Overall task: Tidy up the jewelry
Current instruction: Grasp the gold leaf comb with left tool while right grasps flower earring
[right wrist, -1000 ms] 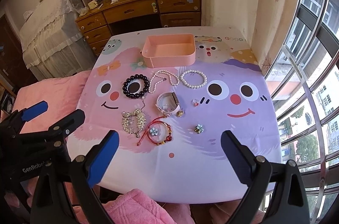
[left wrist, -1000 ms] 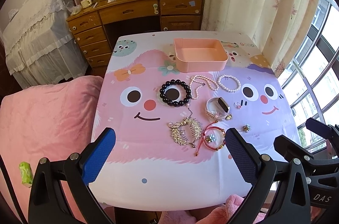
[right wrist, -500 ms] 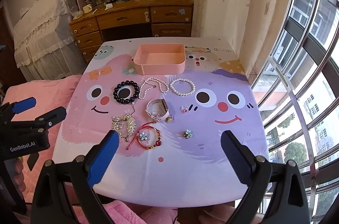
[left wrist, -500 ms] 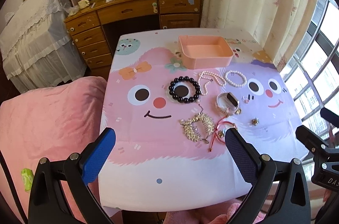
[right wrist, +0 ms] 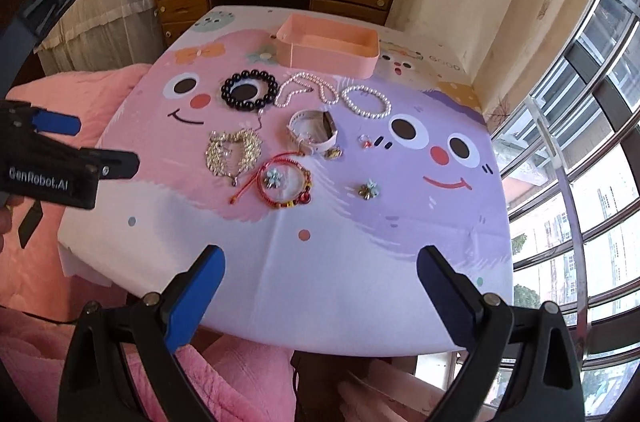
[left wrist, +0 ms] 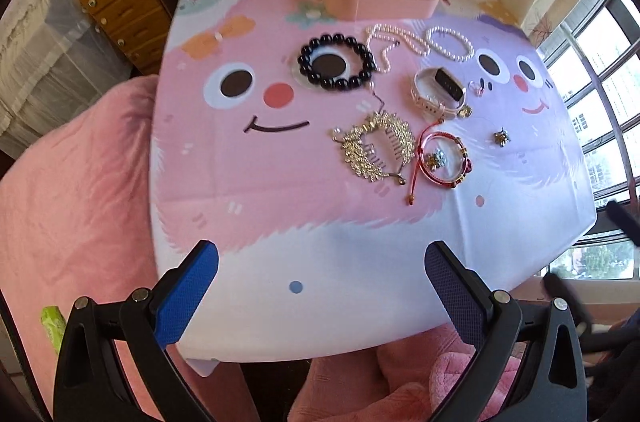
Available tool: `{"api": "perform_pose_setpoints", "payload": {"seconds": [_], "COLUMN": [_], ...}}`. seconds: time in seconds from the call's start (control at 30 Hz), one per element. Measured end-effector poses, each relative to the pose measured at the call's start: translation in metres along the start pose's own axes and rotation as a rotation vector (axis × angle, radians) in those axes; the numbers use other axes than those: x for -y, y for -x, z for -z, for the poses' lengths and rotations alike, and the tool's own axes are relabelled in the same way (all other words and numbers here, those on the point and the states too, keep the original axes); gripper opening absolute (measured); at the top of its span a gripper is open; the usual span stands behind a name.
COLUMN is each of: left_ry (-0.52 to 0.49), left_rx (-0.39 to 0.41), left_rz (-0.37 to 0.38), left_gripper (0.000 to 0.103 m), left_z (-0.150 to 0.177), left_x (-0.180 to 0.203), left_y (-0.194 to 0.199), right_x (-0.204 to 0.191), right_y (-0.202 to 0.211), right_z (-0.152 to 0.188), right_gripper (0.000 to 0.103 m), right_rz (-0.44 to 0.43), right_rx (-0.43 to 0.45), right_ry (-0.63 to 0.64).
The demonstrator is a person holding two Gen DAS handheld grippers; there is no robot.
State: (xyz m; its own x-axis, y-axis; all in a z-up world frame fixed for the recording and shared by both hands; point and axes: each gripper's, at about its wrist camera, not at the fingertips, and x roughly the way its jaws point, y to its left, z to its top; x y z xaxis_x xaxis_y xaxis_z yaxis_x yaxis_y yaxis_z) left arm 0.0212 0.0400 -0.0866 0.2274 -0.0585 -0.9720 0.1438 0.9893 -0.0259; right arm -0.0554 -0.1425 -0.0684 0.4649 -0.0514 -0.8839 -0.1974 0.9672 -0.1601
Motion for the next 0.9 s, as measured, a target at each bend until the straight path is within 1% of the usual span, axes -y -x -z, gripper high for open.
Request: {"api": "perform_pose_setpoints", "payload": {"seconds": [0.03, 0.13, 0.23, 0.3, 0.33, 0.47, 0.53, 0.57, 0.6, 0.63, 0.67, 0.73, 0.83, 0.9], "left_ry": [0.009, 0.054, 0.119, 0.163, 0.178, 0.255, 0.304, 0.338, 0.362, 0.373, 0.378, 0.38, 0.394, 0.426], "left_rx": [-0.015, -0.102, -0.147, -0.165, -0.174, -0.218, -0.221, -0.21, -0.197, -0.187, -0.182, -0.18, -0.175, -0.171], "left_rz": [0.009, 0.028, 0.047, 0.097, 0.102, 0.084, 0.074, 0.067, 0.071, 0.077, 0.074, 0.043, 0.026, -0.005], "left_gripper": [0.102, 0.102, 0.102, 0.102, 0.102, 0.102, 0.102, 0.102, 0.102, 0.102, 0.102, 0.102, 0.102, 0.102], "left_z": [-0.003, -0.018, -0.037, -0.049, -0.054, -0.065, -0.066, -0.065, -0.064, -0.064, -0.063, -0.064, -0.064, -0.065], "left_x": [0.0, 0.004, 0.007, 0.01, 0.011, 0.016, 0.015, 0.015, 0.015, 0.016, 0.017, 0.022, 0.028, 0.031], "left_y": [-0.006, -0.03, -0.046, -0.059, -0.065, -0.094, -0.101, -0.102, -0.104, -0.105, -0.106, -0.111, -0.119, -0.123], "right_x": [-0.004, -0.013, -0.013, -0.01, -0.007, 0.007, 0.014, 0.018, 0.021, 0.025, 0.028, 0.033, 0.04, 0.046], "right_y": [-0.006, -0.025, -0.043, -0.052, -0.056, -0.07, -0.078, -0.082, -0.087, -0.093, -0.097, -0.106, -0.118, -0.125], "right_z": [0.003, 0.01, 0.011, 0.008, 0.007, -0.002, -0.006, -0.008, -0.01, -0.012, -0.013, -0.016, -0.02, -0.021], "right_gripper": [0.097, 0.097, 0.097, 0.097, 0.097, 0.097, 0.097, 0.097, 0.094, 0.091, 0.09, 0.086, 0.08, 0.076], "right_rz": [-0.005, -0.018, -0.024, -0.018, -0.021, -0.021, -0.011, -0.008, -0.011, -0.02, -0.026, -0.043, -0.019, -0.023], "right_rx": [-0.015, -0.061, -0.083, -0.078, -0.069, -0.005, 0.021, 0.025, 0.028, 0.033, 0.034, 0.041, 0.055, 0.057], "right_ry": [0.018, 0.057, 0.048, 0.032, 0.021, -0.001, -0.012, -0.016, -0.021, -0.028, -0.035, -0.046, -0.043, -0.048]}}
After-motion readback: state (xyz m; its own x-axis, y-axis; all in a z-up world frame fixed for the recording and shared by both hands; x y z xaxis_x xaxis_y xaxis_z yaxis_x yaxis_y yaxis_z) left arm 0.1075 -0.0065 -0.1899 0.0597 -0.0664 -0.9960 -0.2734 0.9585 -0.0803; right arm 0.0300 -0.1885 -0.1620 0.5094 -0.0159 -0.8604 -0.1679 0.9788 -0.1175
